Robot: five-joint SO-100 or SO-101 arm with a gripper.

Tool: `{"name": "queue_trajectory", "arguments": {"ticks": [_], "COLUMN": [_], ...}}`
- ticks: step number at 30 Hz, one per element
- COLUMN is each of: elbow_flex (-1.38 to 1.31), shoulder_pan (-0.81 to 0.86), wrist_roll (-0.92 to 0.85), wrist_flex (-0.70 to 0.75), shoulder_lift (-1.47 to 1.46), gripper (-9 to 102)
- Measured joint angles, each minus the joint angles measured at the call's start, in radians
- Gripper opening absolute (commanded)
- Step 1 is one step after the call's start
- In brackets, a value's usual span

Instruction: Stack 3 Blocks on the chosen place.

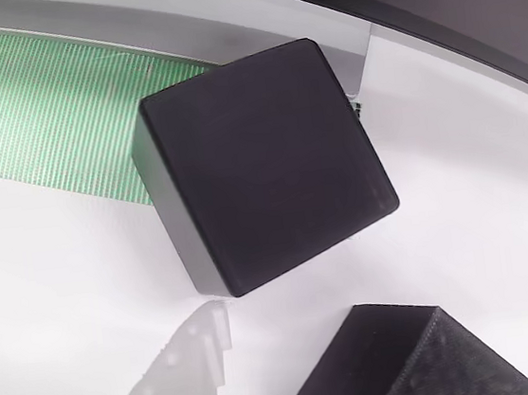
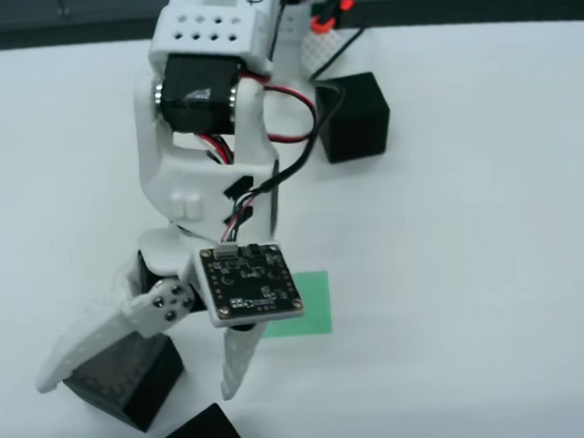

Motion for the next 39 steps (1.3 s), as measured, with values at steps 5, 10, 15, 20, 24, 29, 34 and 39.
{"name": "queue_trajectory", "arguments": {"ticks": [5,10,15,20,24,29,34,39], "elbow_flex": [-0.008,-0.038,-0.075,-0.115,-0.147,-0.192,-0.216,-0.216], "shoulder_pan": [-0.020,-0.029,-0.038,-0.052,-0.066,-0.066,-0.064,-0.064], "wrist_roll": [0.000,0.000,0.000,0.000,0.000,0.000,0.000,-0.002], "wrist_flex": [0.002,0.002,0.002,0.002,0.002,0.002,0.002,0.015], "shoulder_lift": [-0.026,-0.057,-0.094,-0.126,-0.155,-0.196,-0.216,-0.216], "gripper": [56,56,56,56,55,55,54,54]}}
